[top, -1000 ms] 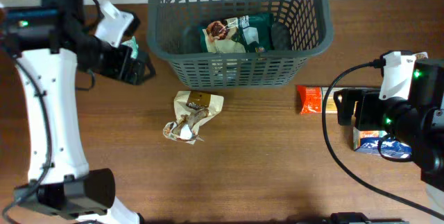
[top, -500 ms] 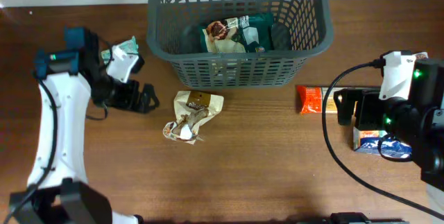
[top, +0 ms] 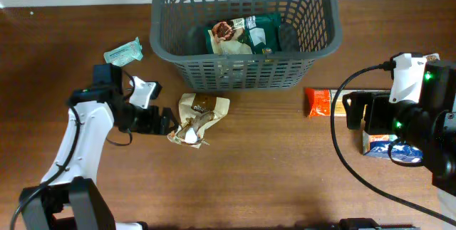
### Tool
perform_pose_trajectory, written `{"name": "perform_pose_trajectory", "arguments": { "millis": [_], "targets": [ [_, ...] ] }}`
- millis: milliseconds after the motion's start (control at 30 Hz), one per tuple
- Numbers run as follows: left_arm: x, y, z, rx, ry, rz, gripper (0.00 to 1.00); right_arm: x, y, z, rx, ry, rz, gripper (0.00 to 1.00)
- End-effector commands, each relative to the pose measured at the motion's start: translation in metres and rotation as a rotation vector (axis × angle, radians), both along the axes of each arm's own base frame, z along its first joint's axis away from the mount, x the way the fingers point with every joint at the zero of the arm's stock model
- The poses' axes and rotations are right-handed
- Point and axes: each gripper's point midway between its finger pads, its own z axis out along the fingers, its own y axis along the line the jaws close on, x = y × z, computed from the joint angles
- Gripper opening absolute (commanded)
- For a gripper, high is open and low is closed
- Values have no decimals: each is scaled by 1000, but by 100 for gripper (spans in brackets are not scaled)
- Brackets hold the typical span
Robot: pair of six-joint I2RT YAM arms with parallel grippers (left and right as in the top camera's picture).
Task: Pack container
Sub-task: 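Lower the left gripper onto the clear snack bag and grasp it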
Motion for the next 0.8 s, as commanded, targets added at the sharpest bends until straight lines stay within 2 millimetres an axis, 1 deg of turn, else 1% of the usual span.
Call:
{"name": "perform_pose_trajectory", "arguments": {
  "millis": [0, 233, 367, 667, 767],
  "targets": [
    [-3, -19, 1, -52, 1, -19, 95, 1, 1, 3, 5, -7, -3, 99],
    [-4, -44, 0, -53, -11, -90, 95, 2, 1, -3, 5, 23, -3, 99],
    [-4, -55, -7, -57, -14, -81, 95, 1, 1, -5, 4, 36, -3, 99],
    [-17, -56, -37, -67, 21, -27, 94, 1, 1, -5, 4, 37, -3, 99],
    [-20, -57, -44, -68, 25, -21, 91, 1, 1, -5, 4, 37, -3, 99]
  ]
}}
